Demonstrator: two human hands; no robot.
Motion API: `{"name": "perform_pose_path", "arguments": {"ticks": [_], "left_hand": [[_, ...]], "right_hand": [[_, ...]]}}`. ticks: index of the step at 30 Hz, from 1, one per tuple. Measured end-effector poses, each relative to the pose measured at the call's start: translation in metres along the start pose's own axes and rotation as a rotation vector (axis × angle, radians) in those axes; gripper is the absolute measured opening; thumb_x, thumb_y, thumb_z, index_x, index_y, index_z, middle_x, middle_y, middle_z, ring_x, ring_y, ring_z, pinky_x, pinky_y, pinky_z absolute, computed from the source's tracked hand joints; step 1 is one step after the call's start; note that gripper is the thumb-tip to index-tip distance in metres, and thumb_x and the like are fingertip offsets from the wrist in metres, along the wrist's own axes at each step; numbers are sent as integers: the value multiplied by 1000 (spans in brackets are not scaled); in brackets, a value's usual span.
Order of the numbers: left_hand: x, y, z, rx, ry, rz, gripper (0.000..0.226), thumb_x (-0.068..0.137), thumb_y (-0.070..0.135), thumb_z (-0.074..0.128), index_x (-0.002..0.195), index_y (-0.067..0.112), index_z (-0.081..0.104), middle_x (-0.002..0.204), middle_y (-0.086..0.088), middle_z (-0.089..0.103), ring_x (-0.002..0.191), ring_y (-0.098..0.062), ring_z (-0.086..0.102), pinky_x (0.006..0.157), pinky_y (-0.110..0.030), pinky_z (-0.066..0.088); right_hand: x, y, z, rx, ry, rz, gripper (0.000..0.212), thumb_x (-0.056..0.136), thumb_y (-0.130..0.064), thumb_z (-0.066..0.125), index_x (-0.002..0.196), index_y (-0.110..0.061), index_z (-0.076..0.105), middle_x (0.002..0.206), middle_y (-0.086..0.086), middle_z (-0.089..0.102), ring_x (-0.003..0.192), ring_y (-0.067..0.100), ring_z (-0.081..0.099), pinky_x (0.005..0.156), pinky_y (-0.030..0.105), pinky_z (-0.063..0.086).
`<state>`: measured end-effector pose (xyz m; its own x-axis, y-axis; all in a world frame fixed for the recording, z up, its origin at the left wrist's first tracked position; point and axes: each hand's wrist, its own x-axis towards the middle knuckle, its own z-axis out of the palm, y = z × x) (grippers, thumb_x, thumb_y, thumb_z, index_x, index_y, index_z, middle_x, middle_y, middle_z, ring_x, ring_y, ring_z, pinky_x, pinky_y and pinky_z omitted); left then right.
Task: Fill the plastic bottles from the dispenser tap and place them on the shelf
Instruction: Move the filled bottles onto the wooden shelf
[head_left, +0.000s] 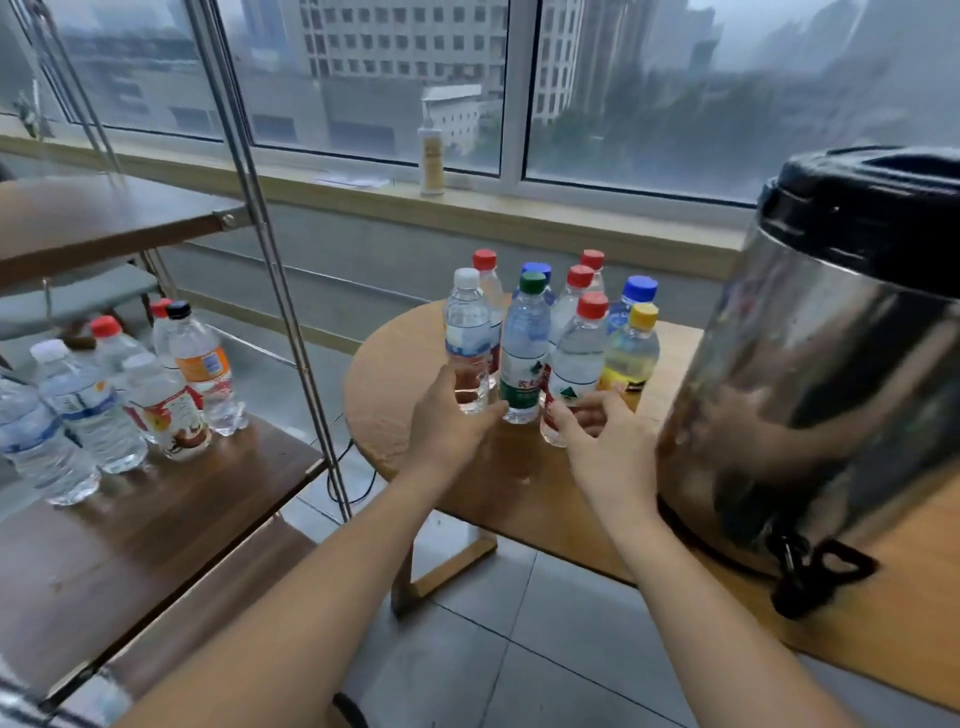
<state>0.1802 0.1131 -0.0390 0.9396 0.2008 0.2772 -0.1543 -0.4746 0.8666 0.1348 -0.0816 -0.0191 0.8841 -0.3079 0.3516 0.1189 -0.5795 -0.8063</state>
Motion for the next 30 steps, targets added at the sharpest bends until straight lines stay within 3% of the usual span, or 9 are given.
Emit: {"name": "perform_pose_path", "arguments": {"ticks": [3, 5, 7, 12, 16, 21, 25, 30], "left_hand": [[3, 12, 22, -25, -18, -6, 59, 81, 36, 95, 131, 27, 63, 124, 8, 74, 111, -10, 70, 92, -29, 55], [2, 17, 37, -54, -29, -22, 55, 80, 37, 95, 125, 27, 65, 119, 11, 74, 109, -9, 71, 93, -30, 58], [1, 20, 51, -66, -33, -15, 51, 79, 40, 95, 119, 30, 66, 112, 15, 74, 105, -5, 71, 94, -33, 59], [-5, 34, 75, -92, -94, 50, 54, 79, 36, 96, 124, 25, 69, 117, 13, 75, 109, -3, 69, 96, -28, 57], [-5, 39, 84, -70, -66, 83, 57, 78, 41, 96, 125, 25, 68, 119, 12, 76, 110, -5, 70, 97, -34, 60], [-8, 47, 88, -41, -91, 83, 64, 80, 54, 93, 129, 30, 61, 122, 13, 74, 112, -6, 69, 90, -27, 54], [-8, 46, 86, -32, -110, 79, 62, 79, 53, 93, 126, 33, 60, 114, 17, 73, 109, -6, 71, 93, -35, 61], [-17, 35, 73, -15, -120, 90, 65, 75, 51, 95, 127, 35, 60, 118, 16, 76, 108, -1, 71, 94, -39, 63]], "right_hand": [[9, 19, -7, 11, 59, 66, 35, 93, -46, 82, 112, -23, 64, 102, -8, 70, 93, 10, 69, 80, 32, 60], [13, 29, -8, -23, 38, 116, 53, 91, -45, 84, 129, -20, 57, 123, 1, 67, 110, 20, 69, 94, 43, 61], [14, 32, -5, -63, -2, 149, 68, 92, -39, 84, 145, -16, 47, 143, 8, 57, 128, 27, 62, 105, 46, 57], [20, 36, 4, -171, -13, 163, 80, 100, -34, 73, 162, -11, 27, 168, 13, 33, 136, 41, 56, 104, 52, 53], [27, 43, 8, -218, -27, 161, 81, 103, -29, 69, 165, -11, 20, 171, 15, 26, 136, 44, 55, 103, 52, 53], [45, 48, 9, -15, 18, 199, 69, 104, -21, 66, 162, -7, 29, 168, 17, 34, 155, 37, 34, 124, 52, 38], [55, 52, 12, 131, 72, 200, 56, 102, -34, 71, 148, -20, 41, 152, 8, 53, 140, 30, 53, 113, 55, 51], [57, 55, 15, 146, 80, 182, 60, 99, -38, 76, 147, -21, 45, 146, 4, 53, 135, 25, 54, 108, 45, 51]]}}
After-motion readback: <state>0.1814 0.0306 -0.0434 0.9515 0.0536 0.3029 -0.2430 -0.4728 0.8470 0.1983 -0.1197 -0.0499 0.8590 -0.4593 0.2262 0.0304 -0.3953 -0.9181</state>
